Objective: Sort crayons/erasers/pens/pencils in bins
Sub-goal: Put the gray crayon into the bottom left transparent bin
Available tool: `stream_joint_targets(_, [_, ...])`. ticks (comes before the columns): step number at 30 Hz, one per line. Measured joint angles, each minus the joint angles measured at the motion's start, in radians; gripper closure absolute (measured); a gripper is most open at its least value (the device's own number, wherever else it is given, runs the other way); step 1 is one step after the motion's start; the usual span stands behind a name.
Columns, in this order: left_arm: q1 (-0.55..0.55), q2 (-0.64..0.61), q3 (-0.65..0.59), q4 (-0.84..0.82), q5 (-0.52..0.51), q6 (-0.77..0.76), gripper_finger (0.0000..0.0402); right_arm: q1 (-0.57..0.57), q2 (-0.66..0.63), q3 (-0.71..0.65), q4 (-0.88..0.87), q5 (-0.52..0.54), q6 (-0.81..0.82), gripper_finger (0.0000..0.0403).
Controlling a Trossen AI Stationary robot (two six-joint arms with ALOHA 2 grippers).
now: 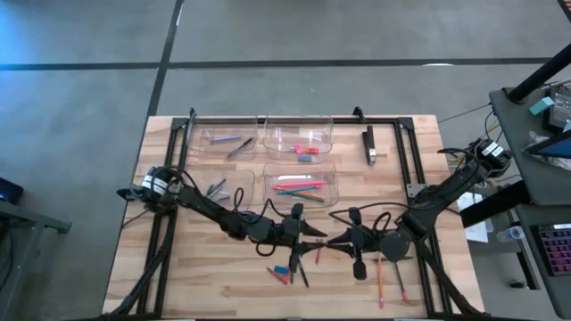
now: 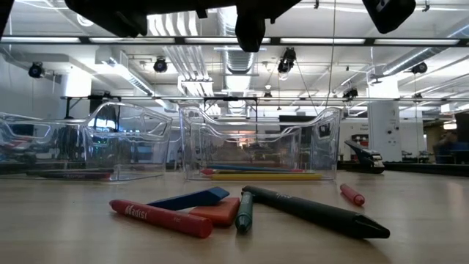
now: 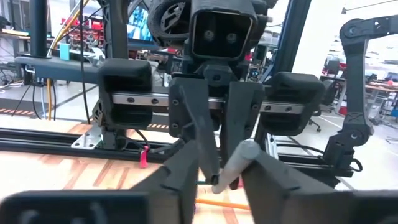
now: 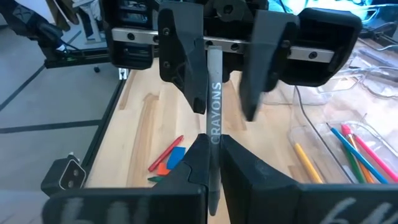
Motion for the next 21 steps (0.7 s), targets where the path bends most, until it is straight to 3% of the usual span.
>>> stream_joint_targets(5, [-0.001,0.000,0.000,0.000,0.004,0.000,0.0380,-0.002,0.000,0.000,-0.001,0.000,-0.005,0.0390])
stream_joint_targets(8, [0.000,0.000,0.000,-0.001,0.000,0.000,0.0388,-0.012,0.000,0.000,-0.005,-0.008,-0.004,0.0379])
stream_joint_targets(14, [0.003,-0.009,0.000,-0.050,-0.007,-0.003,0.0384,-0.019,0.000,0.000,-0.027,-0.040,-0.020,0.0286])
stream_joint_targets(21, [0.011,-0.157,0.000,-0.371,-0.083,0.004,0.0384,-0.019,-0.007,0.015,-0.049,-0.041,-0.017,0.0187])
